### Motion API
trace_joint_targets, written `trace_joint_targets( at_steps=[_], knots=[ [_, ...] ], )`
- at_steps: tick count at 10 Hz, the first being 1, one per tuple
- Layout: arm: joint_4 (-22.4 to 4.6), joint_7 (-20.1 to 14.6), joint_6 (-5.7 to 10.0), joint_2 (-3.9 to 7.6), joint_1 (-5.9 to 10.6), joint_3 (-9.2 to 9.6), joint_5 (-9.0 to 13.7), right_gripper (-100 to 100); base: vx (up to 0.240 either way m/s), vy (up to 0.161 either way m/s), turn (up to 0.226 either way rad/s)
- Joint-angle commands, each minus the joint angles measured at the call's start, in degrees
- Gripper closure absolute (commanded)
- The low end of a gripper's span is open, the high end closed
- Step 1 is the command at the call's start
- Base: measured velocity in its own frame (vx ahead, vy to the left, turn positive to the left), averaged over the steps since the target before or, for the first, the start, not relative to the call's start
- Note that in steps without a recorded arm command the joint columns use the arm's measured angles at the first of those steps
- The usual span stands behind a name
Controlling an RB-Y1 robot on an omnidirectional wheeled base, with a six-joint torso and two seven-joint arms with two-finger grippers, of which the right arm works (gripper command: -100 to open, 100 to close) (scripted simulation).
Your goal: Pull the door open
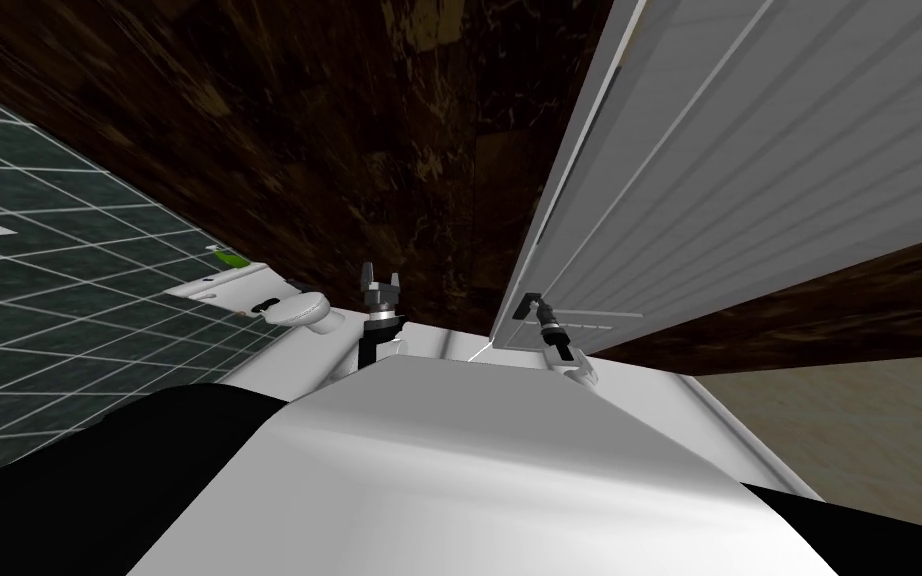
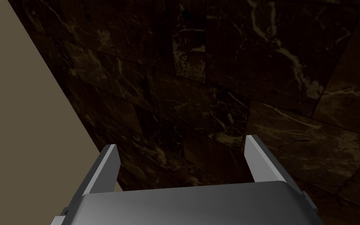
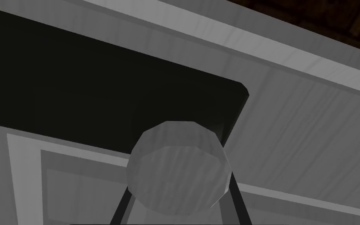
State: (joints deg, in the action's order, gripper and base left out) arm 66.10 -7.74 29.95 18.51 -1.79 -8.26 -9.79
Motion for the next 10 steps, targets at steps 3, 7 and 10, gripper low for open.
trace_joint_targets(
  at_steps=[3, 7, 10],
  knots=[
    [0.85, -5.55, -1.08, -0.72, 0.15, 0.22, 3.33, 100, -0.067, -0.044, 0.092],
    [1.33, -11.29, -2.07, -1.33, 0.19, 0.42, 5.99, 100, -0.063, -0.038, 0.075],
    [1.82, -15.71, -3.05, -1.94, 0.23, 0.63, 8.66, 100, -0.08, -0.05, 0.104]
  ],
)
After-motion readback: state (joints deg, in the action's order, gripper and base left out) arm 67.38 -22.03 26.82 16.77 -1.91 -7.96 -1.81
